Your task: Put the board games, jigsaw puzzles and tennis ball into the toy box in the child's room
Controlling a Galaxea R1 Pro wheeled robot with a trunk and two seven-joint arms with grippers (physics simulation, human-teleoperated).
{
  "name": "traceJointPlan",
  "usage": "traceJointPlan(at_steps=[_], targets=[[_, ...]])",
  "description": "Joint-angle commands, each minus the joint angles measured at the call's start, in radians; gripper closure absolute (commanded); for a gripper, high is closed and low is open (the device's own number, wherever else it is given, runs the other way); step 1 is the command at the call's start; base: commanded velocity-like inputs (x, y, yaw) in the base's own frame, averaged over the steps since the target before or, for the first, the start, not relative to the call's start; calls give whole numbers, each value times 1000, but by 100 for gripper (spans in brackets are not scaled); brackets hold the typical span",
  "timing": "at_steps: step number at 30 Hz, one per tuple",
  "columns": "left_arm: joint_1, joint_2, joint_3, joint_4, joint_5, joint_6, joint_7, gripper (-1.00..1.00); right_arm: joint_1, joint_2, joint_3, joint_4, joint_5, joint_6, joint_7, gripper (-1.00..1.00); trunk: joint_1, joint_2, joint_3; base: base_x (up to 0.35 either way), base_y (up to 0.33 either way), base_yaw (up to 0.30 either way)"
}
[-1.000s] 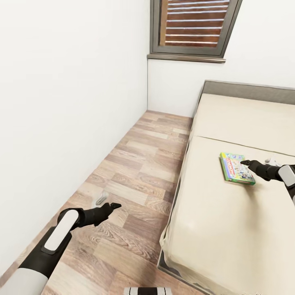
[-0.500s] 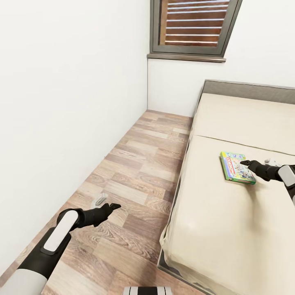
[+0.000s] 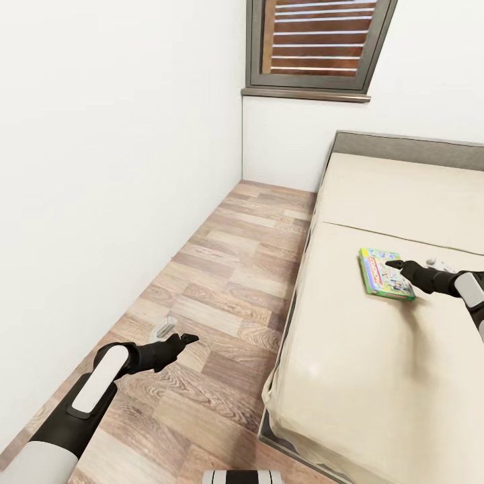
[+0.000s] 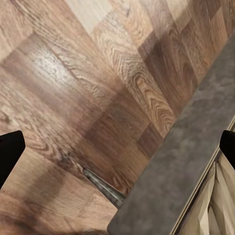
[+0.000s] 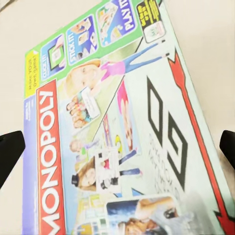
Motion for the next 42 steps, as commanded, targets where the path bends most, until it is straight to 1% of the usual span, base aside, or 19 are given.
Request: traceJointPlan(at_steps=[1,7,14,21,27,31,42], targets=[[-1,1,-2,-1,11,0,10,-100,0,1,-7,-1,0,7,5,-100,0,0,-1,0,0,0],[-1,-1,-2,-1,10,-1,10,-100,1,2,-6,-1,4,6,14,-100,0,0,-1,0,0,0],[-1,-5,-3,3,8,-6,10,-100,1,2,-7,-1,7,7,9,-100,0,0,-1,0,0,0],[-1,-5,-3,4,9,-8,9,-100,-6,1,-10,4,33,-2,-3,-100,0,0,-1,0,0,0],[-1,-6,-3,2,10,-7,10,-100,-9,8,-11,7,63,-46,-10,-100,0,0,-1,0,0,0],[-1,-7,-4,0,11,-7,10,-100,-11,9,-12,7,77,-59,-12,-100,0,0,-1,0,0,0],[-1,-8,-5,-1,10,-6,10,-100,-14,16,-13,7,82,-63,-13,-100,0,0,-1,0,0,0]])
